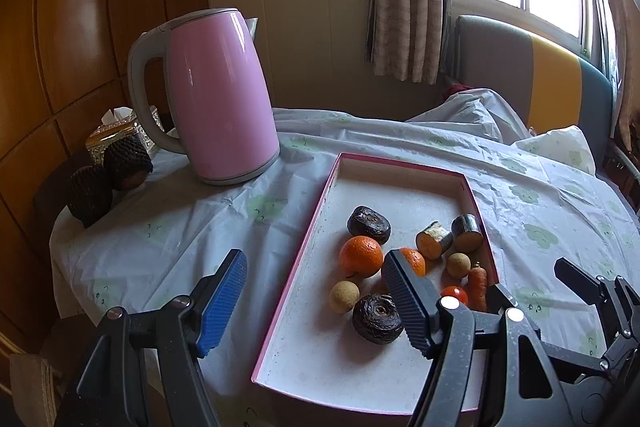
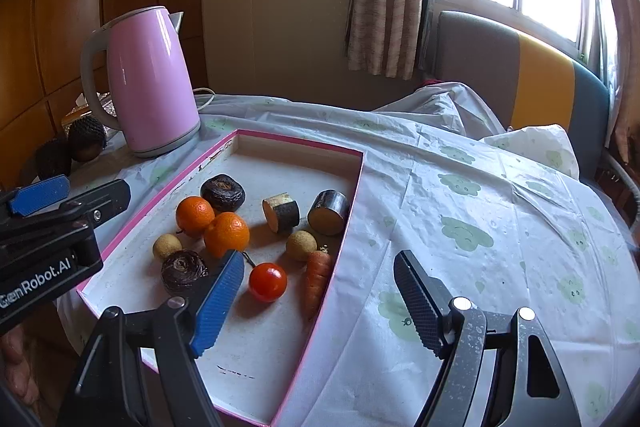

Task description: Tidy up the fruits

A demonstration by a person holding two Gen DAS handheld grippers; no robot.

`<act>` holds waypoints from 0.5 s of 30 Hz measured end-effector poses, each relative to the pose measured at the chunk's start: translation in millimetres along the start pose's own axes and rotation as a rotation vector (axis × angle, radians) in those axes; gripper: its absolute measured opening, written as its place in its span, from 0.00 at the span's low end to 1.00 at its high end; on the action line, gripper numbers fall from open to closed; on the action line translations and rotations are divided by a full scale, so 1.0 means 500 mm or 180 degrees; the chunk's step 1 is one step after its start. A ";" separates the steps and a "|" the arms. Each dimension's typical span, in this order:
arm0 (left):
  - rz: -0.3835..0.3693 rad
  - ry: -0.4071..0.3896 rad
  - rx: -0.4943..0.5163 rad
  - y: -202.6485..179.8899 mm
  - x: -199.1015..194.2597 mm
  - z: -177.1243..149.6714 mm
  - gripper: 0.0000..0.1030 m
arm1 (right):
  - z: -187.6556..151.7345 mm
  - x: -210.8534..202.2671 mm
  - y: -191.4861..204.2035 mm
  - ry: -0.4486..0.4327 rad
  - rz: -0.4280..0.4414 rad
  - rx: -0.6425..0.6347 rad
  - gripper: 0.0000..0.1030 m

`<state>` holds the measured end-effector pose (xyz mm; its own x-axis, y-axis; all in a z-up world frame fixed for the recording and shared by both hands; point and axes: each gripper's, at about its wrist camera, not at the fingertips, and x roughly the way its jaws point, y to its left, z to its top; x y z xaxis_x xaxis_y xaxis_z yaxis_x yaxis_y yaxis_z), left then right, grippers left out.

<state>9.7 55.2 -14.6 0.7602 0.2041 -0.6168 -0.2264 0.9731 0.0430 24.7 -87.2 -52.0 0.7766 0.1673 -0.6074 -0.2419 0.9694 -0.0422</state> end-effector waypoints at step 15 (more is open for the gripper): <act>-0.0005 0.0026 -0.0042 0.007 -0.003 0.000 0.70 | 0.002 0.003 0.012 0.0010 0.0017 -0.0046 0.76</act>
<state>7.9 58.4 -13.6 0.7555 0.2016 -0.6234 -0.2332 0.9719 0.0316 25.2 -80.7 -52.3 0.7734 0.1719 -0.6102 -0.2544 0.9658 -0.0503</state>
